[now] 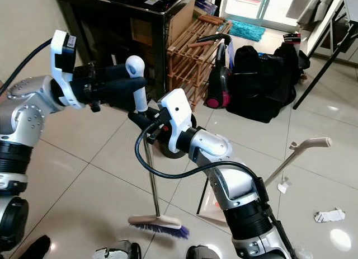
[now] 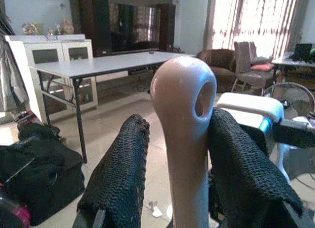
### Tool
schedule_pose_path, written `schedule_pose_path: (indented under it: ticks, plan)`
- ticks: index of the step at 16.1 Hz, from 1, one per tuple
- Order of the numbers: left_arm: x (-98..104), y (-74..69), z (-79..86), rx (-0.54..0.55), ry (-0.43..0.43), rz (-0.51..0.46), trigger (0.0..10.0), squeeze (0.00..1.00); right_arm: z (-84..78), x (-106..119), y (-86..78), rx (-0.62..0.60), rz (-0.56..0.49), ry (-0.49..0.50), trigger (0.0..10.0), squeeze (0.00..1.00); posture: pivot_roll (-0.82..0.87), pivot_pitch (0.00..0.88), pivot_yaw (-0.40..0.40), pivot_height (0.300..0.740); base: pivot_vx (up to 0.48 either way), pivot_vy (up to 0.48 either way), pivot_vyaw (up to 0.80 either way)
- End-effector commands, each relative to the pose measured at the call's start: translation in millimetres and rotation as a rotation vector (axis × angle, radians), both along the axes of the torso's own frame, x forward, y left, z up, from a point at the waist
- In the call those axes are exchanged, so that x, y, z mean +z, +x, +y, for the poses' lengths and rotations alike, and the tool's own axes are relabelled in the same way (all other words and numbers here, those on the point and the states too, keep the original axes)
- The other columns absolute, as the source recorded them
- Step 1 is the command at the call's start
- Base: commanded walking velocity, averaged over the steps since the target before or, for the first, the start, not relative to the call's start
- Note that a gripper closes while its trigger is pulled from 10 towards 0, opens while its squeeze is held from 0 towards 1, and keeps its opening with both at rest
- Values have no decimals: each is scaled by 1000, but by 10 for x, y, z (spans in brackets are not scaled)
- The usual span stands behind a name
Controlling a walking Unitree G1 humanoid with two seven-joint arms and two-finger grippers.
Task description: Sweep floor
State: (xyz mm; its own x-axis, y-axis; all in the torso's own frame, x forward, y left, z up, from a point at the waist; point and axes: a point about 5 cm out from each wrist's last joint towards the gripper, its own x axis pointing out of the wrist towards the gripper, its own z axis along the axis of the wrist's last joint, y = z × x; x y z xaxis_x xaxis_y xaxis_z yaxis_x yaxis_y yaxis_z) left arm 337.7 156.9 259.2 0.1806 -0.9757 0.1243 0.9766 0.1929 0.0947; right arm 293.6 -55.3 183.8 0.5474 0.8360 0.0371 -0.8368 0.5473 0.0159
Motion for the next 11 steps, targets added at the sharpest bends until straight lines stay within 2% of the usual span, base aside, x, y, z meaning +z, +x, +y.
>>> schedule_pose_path:
  ticks: [1, 4, 11]
  plan:
    - [50, 11, 11, -21, 46, -5, 10000, 0, 1, 87, -4, 26, -53, 12, 0, 0, -11, 59, 16, 740, 0, 0, 0]
    - [14, 4, 17, -60, 102, 7, 10000, 0, 10, 122, -52, 73, -87, 8, 0, 0, -11, 52, 18, 740, 0, 0, 0]
    - [55, 37, -14, -115, 140, -6, 10000, 0, 34, 135, -144, 167, -118, -2, 0, 0, -13, 35, 22, 740, 0, 0, 0]
